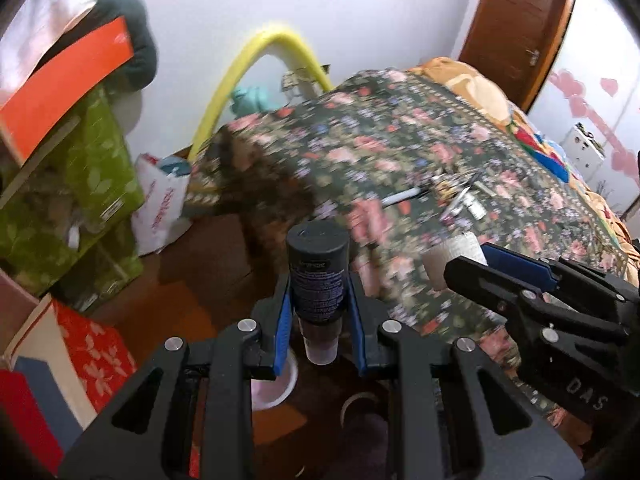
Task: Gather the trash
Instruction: 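Carry both items over the white bin and open both tools to drop them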
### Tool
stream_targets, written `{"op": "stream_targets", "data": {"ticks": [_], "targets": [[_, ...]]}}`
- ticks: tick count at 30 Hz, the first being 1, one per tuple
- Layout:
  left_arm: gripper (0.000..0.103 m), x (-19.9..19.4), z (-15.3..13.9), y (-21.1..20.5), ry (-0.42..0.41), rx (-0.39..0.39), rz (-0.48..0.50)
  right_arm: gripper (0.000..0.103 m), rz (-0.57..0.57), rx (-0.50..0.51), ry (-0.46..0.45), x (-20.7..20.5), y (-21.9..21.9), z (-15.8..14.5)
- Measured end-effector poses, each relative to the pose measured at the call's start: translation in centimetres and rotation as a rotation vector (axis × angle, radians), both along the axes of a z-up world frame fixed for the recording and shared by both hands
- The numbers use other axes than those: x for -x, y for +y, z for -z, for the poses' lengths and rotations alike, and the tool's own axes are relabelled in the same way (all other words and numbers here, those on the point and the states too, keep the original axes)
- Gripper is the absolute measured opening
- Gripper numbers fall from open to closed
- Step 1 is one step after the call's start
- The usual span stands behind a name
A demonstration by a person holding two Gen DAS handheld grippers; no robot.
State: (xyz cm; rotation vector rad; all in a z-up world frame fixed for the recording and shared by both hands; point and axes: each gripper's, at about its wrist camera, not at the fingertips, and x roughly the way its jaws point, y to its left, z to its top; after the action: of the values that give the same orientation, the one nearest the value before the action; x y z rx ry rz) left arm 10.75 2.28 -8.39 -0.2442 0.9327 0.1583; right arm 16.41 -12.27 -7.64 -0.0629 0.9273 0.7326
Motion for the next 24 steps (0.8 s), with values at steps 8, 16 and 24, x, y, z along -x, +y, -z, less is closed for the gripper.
{"op": "stream_targets", "data": {"ticks": [8, 16, 24], "targets": [[0.025, 3.1, 3.7, 4.4, 0.076, 0.034, -0.068, 0.031, -0.107, 0.055, 0.064, 2.4, 5.2, 3.1], [0.025, 3.7, 8.8, 7.6, 0.163, 0.1, -0.081, 0.031, -0.175, 0.167, 0.14, 2.7, 9.0, 8.4], [0.025, 3.0, 13.9, 9.7, 0.25, 0.151, -0.101, 0.031, -0.213, 0.213, 0.25, 1.9, 11.8, 12.8]]}}
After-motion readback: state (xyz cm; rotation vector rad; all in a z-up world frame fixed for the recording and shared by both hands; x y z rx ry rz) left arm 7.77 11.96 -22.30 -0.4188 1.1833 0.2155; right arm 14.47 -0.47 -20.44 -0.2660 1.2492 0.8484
